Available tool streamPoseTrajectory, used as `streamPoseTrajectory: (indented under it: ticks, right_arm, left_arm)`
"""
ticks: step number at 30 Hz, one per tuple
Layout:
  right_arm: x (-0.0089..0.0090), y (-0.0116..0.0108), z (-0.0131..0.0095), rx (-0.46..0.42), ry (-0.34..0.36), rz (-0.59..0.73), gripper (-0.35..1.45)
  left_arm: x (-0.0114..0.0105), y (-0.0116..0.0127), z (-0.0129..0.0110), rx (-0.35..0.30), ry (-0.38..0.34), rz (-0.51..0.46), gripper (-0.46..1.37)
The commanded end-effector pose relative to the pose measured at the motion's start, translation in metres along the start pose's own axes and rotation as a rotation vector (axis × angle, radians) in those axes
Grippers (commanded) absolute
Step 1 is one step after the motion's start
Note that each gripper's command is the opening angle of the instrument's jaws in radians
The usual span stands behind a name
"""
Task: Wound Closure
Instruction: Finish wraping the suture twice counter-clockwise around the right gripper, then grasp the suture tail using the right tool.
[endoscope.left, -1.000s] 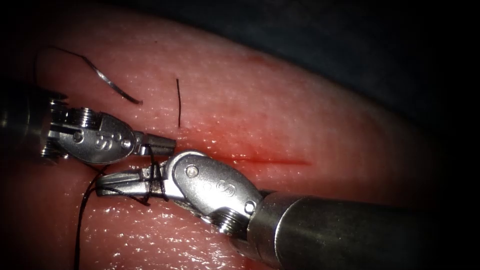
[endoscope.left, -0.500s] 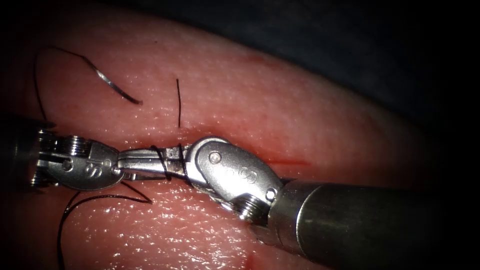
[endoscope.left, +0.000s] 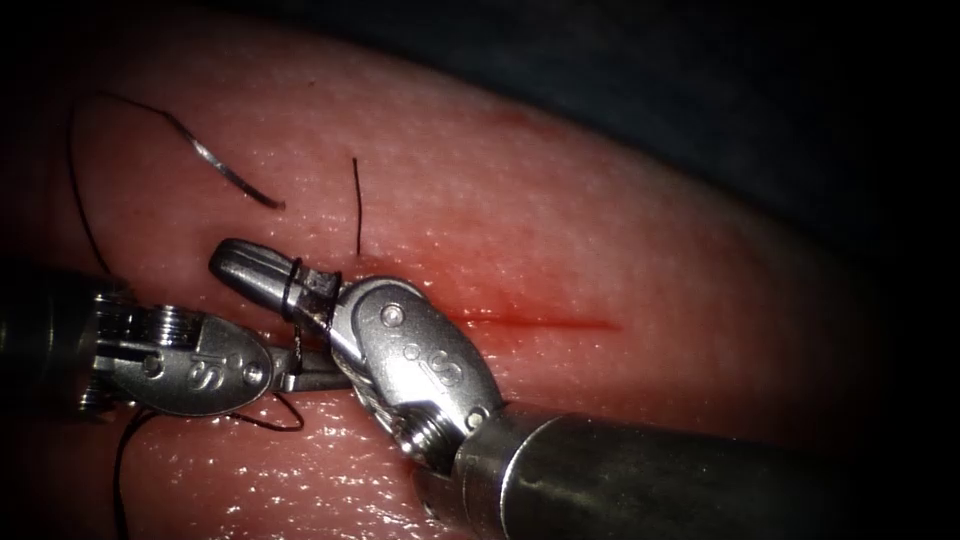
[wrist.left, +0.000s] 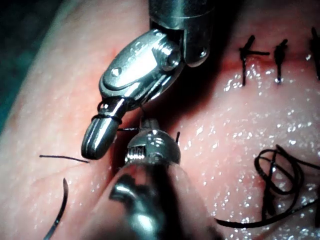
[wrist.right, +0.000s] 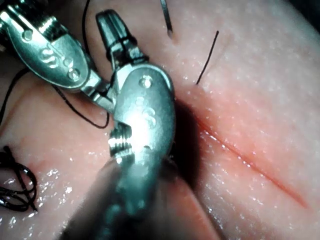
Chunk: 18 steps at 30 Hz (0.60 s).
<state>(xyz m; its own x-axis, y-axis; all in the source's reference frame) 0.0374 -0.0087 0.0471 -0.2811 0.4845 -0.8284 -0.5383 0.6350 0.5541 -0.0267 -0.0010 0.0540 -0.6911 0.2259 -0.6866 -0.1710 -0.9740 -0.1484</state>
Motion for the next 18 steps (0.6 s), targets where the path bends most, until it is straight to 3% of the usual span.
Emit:
streamPoseTrajectory:
  ticks: [1,4,5,6,9,11,18]
  right_arm:
    - [0.0002,-0.0002,0.0001,-0.023,-0.047,0.043,-0.35]
    - [0.0001,-0.0003,-0.0001,-0.076,-0.157,0.031,-0.35]
    - [0.0001,-0.0004,-0.0001,-0.097,-0.183,0.040,-0.24]
    - [0.0001,-0.0004,-0.0002,-0.118,-0.212,0.044,-0.04]
    - [0.0000,-0.0004,-0.0005,-0.186,-0.266,0.070,0.91]
    - [0.0000,-0.0003,-0.0007,-0.227,-0.288,0.081,1.29]
    - [-0.0005,0.0001,-0.0023,-0.272,-0.300,0.110,1.36]
  left_arm:
    - [0.0001,0.0001,-0.0001,0.003,0.002,0.000,-0.35]
    - [0.0004,0.0006,-0.0002,0.009,0.008,0.000,-0.35]
    - [0.0005,0.0007,-0.0003,0.012,0.010,0.001,-0.35]
    - [0.0005,0.0007,-0.0003,0.011,0.010,0.001,-0.35]
    - [0.0004,0.0007,-0.0005,0.014,0.019,0.003,-0.35]
    - [0.0002,0.0006,-0.0008,0.028,0.021,0.004,-0.35]
    - [-0.0005,0.0002,-0.0012,0.039,0.026,0.003,-0.35]
